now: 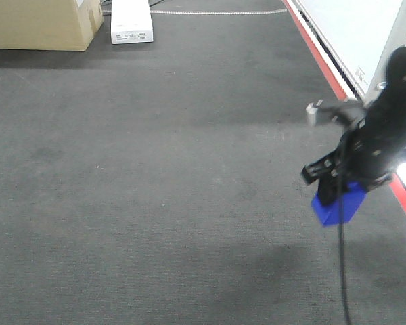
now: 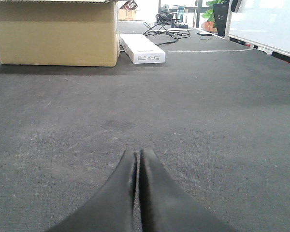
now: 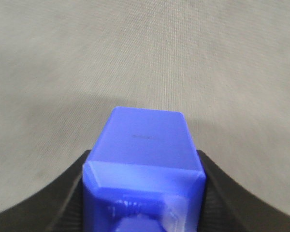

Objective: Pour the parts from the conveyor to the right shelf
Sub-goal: 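Lift the blue part off the belt with the right gripper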

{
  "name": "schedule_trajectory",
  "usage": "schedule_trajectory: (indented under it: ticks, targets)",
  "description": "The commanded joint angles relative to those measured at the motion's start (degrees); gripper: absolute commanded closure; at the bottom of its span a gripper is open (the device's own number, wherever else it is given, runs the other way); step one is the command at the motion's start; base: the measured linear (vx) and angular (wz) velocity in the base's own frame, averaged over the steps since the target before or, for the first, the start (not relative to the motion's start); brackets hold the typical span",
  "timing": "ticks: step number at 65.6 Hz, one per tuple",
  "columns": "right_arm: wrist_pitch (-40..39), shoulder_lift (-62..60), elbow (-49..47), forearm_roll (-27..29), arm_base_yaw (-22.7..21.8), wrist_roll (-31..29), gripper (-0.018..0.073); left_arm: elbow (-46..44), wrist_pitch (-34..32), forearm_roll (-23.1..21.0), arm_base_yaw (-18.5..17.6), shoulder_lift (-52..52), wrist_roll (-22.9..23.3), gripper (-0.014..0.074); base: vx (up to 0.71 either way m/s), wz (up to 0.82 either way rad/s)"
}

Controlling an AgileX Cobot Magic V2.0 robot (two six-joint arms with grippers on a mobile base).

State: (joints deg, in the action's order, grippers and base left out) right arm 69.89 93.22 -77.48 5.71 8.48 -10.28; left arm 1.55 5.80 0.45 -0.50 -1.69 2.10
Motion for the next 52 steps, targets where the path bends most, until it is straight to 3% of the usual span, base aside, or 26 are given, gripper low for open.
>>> schedule_trajectory:
  ticks: [1,25,52]
  targets:
    - [0.6,-8.5,-0.9,0.7,-0.1,-0.3,0.0568,-1.1,-4.5,-0.5,-0.3,-0.9,0.5,0.0603,0.0,0.0]
    - [-18.3,-39.2,20.4,0.9,-0.1,-0.5,0.0567,-1.1,-4.5,-0.5,-0.3,-0.9,0.5,0.0603,0.0,0.0]
    - [-39.9,-63.9,46.3,0.4,-0.1,-0.5,0.0567,-1.1,-4.5,-0.5,-0.3,-0.9,0.5,0.0603,0.0,0.0]
